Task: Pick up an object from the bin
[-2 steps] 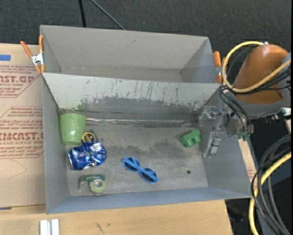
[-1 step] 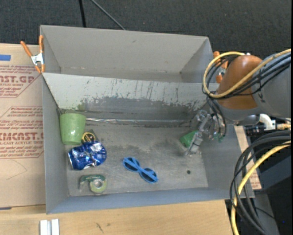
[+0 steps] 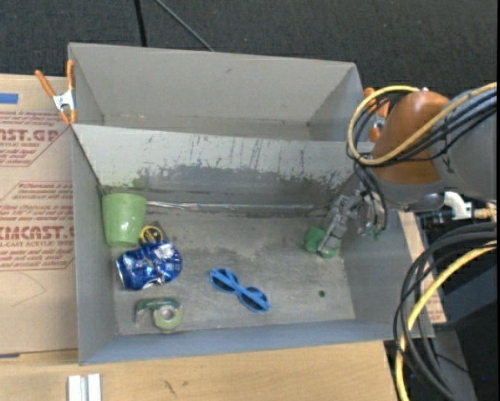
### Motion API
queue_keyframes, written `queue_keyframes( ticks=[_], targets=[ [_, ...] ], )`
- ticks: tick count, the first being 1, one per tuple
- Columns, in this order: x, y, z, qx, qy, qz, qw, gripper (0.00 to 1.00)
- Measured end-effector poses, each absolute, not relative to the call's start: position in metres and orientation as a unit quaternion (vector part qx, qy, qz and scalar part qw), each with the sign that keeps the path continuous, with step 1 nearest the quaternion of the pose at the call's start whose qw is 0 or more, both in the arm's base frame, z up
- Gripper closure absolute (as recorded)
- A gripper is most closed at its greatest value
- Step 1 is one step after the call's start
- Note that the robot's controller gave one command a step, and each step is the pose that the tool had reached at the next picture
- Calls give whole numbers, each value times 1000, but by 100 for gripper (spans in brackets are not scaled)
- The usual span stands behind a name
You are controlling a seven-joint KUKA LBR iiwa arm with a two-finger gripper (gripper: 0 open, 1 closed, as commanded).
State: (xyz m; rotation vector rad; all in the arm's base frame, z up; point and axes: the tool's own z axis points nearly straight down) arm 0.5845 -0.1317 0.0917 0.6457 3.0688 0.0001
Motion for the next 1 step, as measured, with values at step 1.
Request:
queue_keyframes(
  ticks=[1],
  targets=[
    [557, -128, 204, 237, 972, 0, 5, 100]
  ],
)
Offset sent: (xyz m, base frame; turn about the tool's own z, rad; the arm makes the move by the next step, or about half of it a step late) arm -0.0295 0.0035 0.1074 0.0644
